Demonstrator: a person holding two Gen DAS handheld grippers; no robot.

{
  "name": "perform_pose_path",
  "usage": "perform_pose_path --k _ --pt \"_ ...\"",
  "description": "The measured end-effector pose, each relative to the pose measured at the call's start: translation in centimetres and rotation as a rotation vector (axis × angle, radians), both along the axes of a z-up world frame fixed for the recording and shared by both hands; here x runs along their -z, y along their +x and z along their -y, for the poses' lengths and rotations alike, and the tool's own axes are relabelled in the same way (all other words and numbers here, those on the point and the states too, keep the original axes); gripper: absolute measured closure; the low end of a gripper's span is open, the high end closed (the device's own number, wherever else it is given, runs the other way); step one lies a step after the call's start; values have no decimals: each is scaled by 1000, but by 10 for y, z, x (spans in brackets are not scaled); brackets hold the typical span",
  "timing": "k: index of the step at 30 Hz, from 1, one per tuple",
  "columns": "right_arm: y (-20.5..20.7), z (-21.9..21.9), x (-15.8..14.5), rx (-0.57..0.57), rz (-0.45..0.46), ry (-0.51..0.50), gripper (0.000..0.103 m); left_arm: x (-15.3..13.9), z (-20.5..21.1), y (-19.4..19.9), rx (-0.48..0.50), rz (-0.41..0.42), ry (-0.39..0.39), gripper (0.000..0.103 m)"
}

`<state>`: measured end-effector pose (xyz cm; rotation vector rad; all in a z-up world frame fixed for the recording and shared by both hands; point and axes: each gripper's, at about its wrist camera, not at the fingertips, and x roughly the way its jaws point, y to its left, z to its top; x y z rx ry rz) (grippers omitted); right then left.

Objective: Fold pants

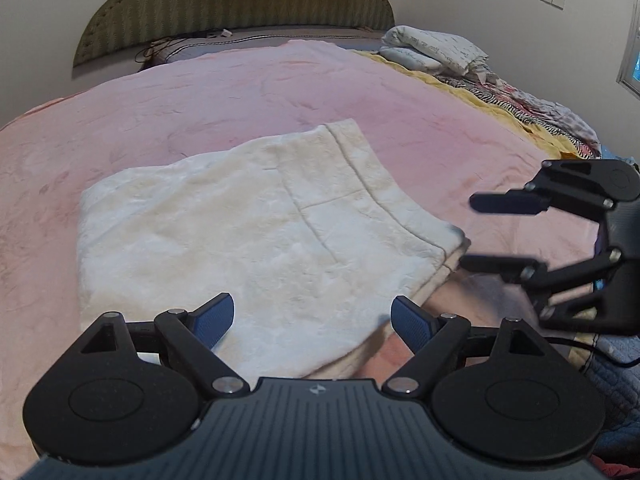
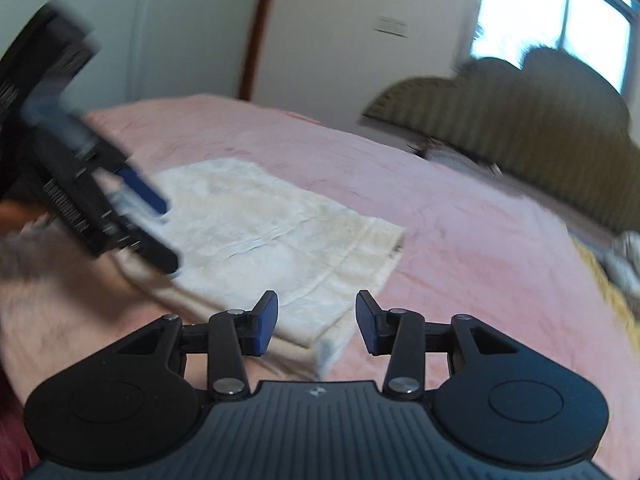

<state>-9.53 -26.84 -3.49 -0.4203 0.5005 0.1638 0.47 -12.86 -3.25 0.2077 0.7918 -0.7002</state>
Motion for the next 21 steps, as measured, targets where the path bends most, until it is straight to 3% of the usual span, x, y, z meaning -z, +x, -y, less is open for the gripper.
perform_pose_path --k 4,6,13,14,17,21 --pt "12 -19 21 -15 -37 -205 61 -2 11 -4 30 1 -7 16" --pt "15 -22 27 -28 -25 -256 61 -3 18 -8 61 19 -3 15" --pt "20 -7 12 31 38 -128 58 -2 52 -17 140 160 55 21" --pt "21 -6 11 38 44 -116 56 0 56 -17 147 171 60 29" --pt "21 -7 13 32 53 -142 55 5 66 -13 154 189 85 38" --pt "24 -8 20 -50 12 -199 57 17 72 -9 182 176 118 62"
